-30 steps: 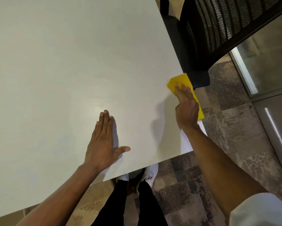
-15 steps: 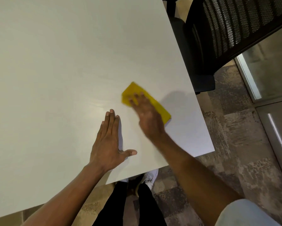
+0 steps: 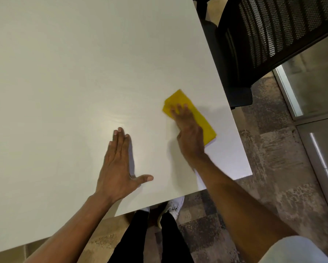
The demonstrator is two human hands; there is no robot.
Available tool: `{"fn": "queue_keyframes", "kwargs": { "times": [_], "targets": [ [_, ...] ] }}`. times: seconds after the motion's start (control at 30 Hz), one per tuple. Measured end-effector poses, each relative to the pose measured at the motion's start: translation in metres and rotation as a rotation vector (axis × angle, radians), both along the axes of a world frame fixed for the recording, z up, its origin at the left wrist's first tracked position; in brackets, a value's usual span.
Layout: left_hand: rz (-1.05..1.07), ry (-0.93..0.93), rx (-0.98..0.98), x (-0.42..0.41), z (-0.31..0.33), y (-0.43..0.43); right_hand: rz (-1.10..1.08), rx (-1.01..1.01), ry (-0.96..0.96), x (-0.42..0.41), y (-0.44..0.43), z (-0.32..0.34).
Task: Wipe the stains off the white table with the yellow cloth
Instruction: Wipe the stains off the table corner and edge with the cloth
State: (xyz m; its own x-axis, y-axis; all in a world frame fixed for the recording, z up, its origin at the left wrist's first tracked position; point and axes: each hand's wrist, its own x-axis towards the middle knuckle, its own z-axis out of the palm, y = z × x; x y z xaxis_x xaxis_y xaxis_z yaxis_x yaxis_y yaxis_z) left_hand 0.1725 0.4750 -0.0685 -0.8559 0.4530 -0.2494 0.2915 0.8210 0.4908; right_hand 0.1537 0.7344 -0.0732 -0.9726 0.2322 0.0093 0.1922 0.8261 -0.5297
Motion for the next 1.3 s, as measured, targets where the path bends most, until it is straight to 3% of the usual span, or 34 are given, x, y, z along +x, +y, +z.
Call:
{"fn": "queue_keyframes", "kwargs": {
  "times": [0.23,0.4,0.47,0.77,0.93,1.0,1.13,1.3],
  "targets": [
    [-0.088,-0.080,-0.009,0.013,0.008,-0.052,0.419,-0.052,0.012,0.098,-0.110,-0.008],
    [-0.189,-0.095,-0.106,0.008,0.017,-0.058,0.468,0.012,0.002,0.175,-0.111,-0.006],
    [-0.186,-0.105,-0.134,0.008,0.019,-0.057,0.431,0.061,0.015,0.185,-0.096,-0.002],
    [-0.185,-0.139,-0.275,0.009,0.023,-0.047,-0.185,0.014,0.020,0.145,-0.061,-0.003],
    [-0.082,-0.174,-0.224,0.013,0.026,-0.031,0.190,-0.014,0.060,0.166,-0.093,-0.010],
    [-0.074,-0.156,-0.239,0.016,0.024,-0.023,0.248,0.010,0.080,0.182,-0.093,-0.010],
    [-0.040,-0.108,-0.221,0.028,0.016,-0.008,0.173,0.061,0.094,0.195,-0.073,-0.008],
    [-0.246,0.005,-0.140,0.059,0.008,0.038,-0.068,0.102,0.099,0.202,-0.014,-0.008]
  ]
}}
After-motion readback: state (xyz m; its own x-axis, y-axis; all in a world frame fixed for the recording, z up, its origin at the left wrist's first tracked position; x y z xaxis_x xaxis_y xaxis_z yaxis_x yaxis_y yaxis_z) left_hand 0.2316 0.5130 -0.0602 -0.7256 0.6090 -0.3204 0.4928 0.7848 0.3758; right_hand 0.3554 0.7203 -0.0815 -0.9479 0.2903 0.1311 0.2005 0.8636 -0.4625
